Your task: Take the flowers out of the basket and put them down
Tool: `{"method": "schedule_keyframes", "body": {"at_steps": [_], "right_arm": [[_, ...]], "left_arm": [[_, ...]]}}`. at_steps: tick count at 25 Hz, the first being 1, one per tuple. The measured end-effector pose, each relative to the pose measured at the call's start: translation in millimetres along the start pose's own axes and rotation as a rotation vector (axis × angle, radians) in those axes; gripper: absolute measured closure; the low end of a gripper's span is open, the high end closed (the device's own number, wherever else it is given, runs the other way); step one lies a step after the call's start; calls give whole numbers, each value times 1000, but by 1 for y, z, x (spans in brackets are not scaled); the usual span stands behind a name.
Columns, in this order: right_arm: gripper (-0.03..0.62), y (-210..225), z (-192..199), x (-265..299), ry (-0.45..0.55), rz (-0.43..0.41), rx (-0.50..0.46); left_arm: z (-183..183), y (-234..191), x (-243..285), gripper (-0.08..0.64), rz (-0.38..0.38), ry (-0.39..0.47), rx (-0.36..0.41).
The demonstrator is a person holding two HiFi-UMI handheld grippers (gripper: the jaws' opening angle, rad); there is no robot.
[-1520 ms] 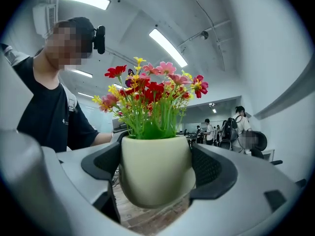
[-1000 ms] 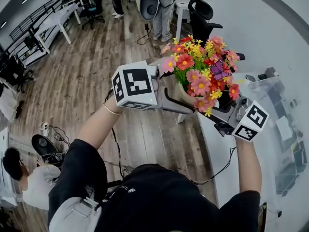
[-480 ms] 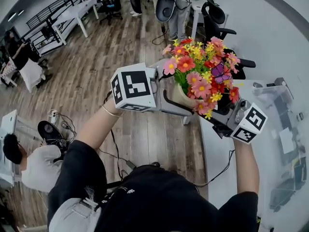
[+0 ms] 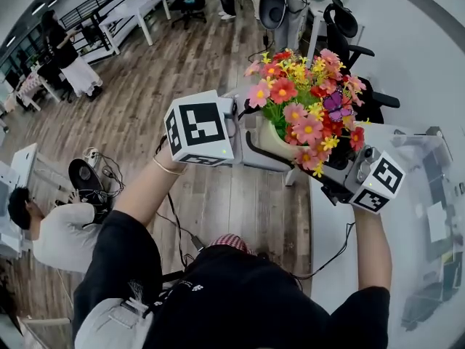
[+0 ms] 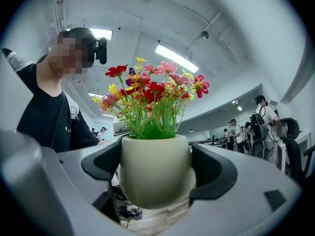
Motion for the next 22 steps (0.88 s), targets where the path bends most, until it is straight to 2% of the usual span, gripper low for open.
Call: {"method": "schedule_keyframes", "body": {"at_steps": [6,22], "right_arm": [[133,-4,16,33,-9,-2,16],[133,4,36,40,-5,49,8]], "left_arm": [[10,-5,-37,84,-8,38,-20],[29,-20,-47,84,47,59,-25]]}}
Point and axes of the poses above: the fingertips, and each gripper's own axes: x forward along the fingers, y to its right, z out of its underside, the point moved 8 cm from there along -x, backward along the fingers, and after that the axes turned 13 degrees about y, right-handed, at the moved point
